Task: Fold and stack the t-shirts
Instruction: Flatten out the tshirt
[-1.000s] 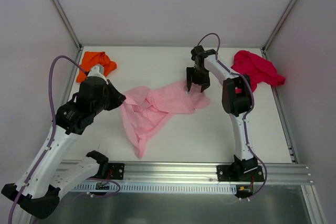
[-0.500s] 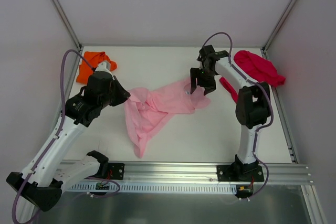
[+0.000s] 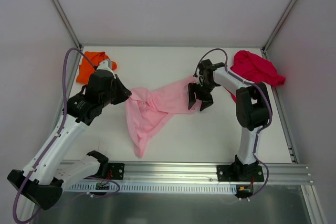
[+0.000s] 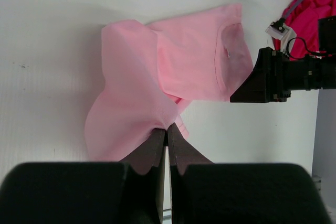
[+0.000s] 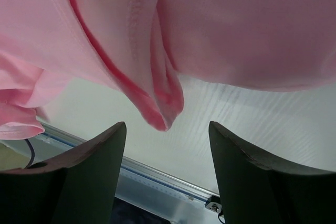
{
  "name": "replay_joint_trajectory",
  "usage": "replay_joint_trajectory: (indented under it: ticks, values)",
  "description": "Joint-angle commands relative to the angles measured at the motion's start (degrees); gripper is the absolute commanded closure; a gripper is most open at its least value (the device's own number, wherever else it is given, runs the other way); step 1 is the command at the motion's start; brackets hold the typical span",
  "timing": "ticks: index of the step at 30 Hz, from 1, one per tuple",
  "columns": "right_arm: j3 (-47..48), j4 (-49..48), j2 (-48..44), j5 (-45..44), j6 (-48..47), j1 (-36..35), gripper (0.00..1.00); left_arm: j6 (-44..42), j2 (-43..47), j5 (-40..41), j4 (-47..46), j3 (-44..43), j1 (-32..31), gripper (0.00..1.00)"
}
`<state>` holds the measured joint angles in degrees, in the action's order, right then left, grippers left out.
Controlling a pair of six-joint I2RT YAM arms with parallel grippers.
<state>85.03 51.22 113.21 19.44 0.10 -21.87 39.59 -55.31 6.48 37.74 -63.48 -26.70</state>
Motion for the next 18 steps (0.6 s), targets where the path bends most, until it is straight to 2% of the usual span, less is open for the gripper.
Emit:
replay_joint_trajectory:
  ticks: [1,3,6,7,9,14,15,16,18]
  values:
    - [-1.18,-2.7,-3.17,4.72,-1.59,-0.81,0.32,-1.01,0.11,0.29,-2.23,-2.0,-0.46,1.0]
    - [-1.1,-2.88,-2.29,4.9,-1.59,-1.24,0.33,-0.92,0.29,0.2,-2.23,-1.82,-0.55,1.0]
    - [-0.75,-3.49,-1.85,5.17,-1.5,-1.68,0.45,-0.92,0.47,0.29,-2.05,-1.47,-0.46,1.0]
    - [-0.57,-3.58,-1.68,5.43,-1.42,-1.77,0.53,-1.01,0.55,0.29,-2.05,-1.38,-0.46,1.0]
    - [0.83,-3.06,-0.54,6.04,-1.24,-1.95,0.59,-1.01,0.55,0.29,-2.05,-1.12,-0.46,1.0]
    - [5.48,-0.08,0.35,4.82,-2.03,-2.48,0.62,-1.01,1.08,0.55,-1.96,-1.2,-0.46,1.0]
    - [6.89,0.28,0.35,4.38,-2.21,-2.48,0.67,-1.01,1.34,0.64,-1.88,-1.2,-0.46,1.0]
    - [7.42,0.72,0.35,4.12,-2.38,-2.48,0.67,-1.01,1.52,0.64,-1.88,-1.12,-0.46,1.0]
    - [8.39,1.77,0.7,3.24,-2.82,-2.48,0.67,-0.92,1.78,0.73,-1.7,-0.85,-0.46,1.0]
